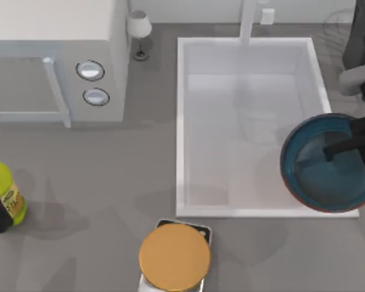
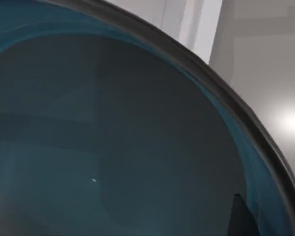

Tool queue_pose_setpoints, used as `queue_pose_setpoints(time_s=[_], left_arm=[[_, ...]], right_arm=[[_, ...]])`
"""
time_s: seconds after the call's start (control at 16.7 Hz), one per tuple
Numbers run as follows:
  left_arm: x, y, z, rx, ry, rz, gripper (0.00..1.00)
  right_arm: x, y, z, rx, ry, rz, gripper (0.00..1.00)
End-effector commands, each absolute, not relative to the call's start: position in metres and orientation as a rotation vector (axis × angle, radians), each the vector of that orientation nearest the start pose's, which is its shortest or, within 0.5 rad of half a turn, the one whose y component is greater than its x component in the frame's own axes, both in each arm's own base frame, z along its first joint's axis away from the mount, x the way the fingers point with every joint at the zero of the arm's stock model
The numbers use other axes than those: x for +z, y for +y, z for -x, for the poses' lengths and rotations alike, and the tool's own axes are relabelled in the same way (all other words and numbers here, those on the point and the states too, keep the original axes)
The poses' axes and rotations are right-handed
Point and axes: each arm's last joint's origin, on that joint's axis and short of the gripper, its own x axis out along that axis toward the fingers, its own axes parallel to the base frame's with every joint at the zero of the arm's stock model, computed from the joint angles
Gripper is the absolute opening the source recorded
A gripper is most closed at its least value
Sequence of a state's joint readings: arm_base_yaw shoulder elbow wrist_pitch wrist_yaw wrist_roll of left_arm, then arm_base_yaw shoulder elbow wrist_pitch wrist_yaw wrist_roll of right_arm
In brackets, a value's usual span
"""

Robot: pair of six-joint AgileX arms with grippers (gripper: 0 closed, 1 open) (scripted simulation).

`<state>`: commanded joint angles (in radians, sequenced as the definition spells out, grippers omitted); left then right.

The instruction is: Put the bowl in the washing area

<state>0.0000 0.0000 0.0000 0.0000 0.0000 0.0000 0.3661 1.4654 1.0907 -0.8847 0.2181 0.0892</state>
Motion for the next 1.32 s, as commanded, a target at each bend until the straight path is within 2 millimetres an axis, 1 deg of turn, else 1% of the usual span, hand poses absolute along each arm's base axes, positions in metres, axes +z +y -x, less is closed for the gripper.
queue_pose_setpoints(time_s=[0.18,0.3,0.48,0.72,0.84,1.02,1.2,1.32], left_arm=[[0.16,-0.001,-0.106,0.0,0.0,0.0,1.0],[0.16,-0.001,-0.106,0.0,0.0,0.0,1.0],[0.16,-0.001,-0.106,0.0,0.0,0.0,1.0],[0.16,-0.001,-0.106,0.0,0.0,0.0,1.0],[0.16,-0.001,-0.106,0.0,0.0,0.0,1.0],[0.16,-0.001,-0.106,0.0,0.0,0.0,1.0],[0.16,-0.001,-0.106,0.0,0.0,0.0,1.0],[0.16,-0.001,-0.106,0.0,0.0,0.0,1.0]], right_arm=[[0.218,0.122,-0.274,0.067,0.973,0.34,0.0],[0.211,0.138,-0.281,0.05,0.799,0.337,0.0],[0.205,0.157,-0.287,0.018,0.549,0.286,0.0],[0.203,0.173,-0.284,-0.007,0.274,0.173,0.0],[0.203,0.178,-0.28,-0.009,0.171,0.116,0.0],[0.205,0.182,-0.274,-0.009,0.062,0.046,0.0],[0.208,0.184,-0.271,-0.01,0.005,0.004,0.0],[0.209,0.184,-0.27,-0.01,0.0,0.0,0.0]])
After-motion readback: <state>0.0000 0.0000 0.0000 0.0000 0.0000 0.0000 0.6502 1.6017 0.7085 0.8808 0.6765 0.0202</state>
